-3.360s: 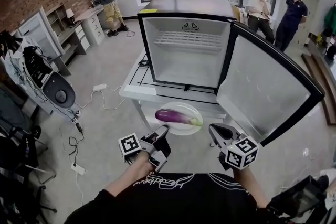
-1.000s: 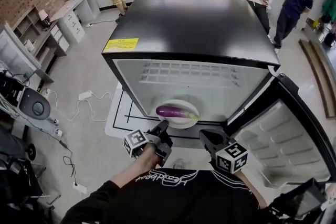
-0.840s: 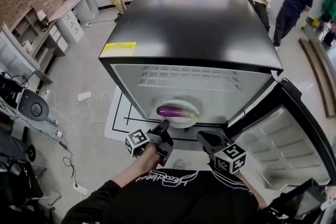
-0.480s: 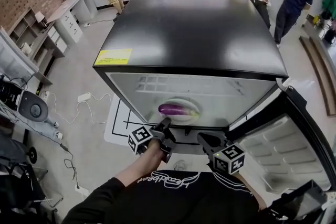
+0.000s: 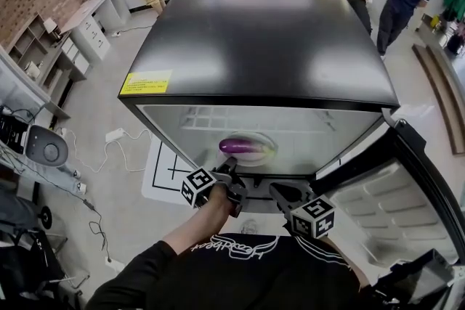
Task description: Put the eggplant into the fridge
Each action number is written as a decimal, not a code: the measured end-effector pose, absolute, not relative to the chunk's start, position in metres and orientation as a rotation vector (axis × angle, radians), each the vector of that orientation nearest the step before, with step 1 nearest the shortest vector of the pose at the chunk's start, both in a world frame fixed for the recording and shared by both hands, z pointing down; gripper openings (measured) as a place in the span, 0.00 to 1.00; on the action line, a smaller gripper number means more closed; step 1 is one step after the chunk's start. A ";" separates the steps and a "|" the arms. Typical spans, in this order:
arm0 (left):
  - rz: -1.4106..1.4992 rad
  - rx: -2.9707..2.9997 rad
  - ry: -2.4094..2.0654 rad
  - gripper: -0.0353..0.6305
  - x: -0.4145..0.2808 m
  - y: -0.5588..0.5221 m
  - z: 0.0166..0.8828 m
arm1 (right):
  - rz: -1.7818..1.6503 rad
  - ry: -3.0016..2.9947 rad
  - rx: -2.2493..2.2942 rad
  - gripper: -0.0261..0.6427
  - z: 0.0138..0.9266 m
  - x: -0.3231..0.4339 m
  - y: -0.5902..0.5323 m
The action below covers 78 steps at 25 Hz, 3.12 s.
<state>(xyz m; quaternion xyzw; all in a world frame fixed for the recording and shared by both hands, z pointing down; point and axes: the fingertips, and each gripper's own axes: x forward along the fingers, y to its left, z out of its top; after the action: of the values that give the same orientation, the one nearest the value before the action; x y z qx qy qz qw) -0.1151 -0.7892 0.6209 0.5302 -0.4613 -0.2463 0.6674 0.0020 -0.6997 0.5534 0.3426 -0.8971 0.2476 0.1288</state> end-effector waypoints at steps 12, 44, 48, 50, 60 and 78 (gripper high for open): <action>-0.457 1.216 -1.094 0.08 -0.111 -0.801 0.627 | 0.742 -2.595 0.992 0.05 0.550 0.002 -0.707; -0.326 2.063 -0.738 0.07 -0.048 -0.645 0.484 | 0.684 -2.701 0.944 0.05 0.512 0.024 -0.612; -0.163 2.392 -0.695 0.07 -0.030 -0.589 0.453 | 0.650 -2.714 0.959 0.05 0.504 0.038 -0.579; -0.063 2.496 -0.696 0.07 -0.023 -0.561 0.448 | 0.651 -2.721 0.965 0.05 0.500 0.044 -0.559; 0.073 2.641 -0.626 0.07 0.015 -0.445 0.445 | 0.564 -2.807 0.928 0.05 0.476 0.068 -0.462; 0.087 2.600 -0.687 0.07 0.015 -0.372 0.472 | 0.548 -2.846 0.847 0.05 0.485 0.069 -0.385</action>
<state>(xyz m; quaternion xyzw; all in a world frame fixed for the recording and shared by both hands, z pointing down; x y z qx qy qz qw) 0.0153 -0.3722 0.4720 0.9419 -0.2489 0.0316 0.2234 0.0695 -0.3849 0.4849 0.2801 -0.9408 0.1811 0.0608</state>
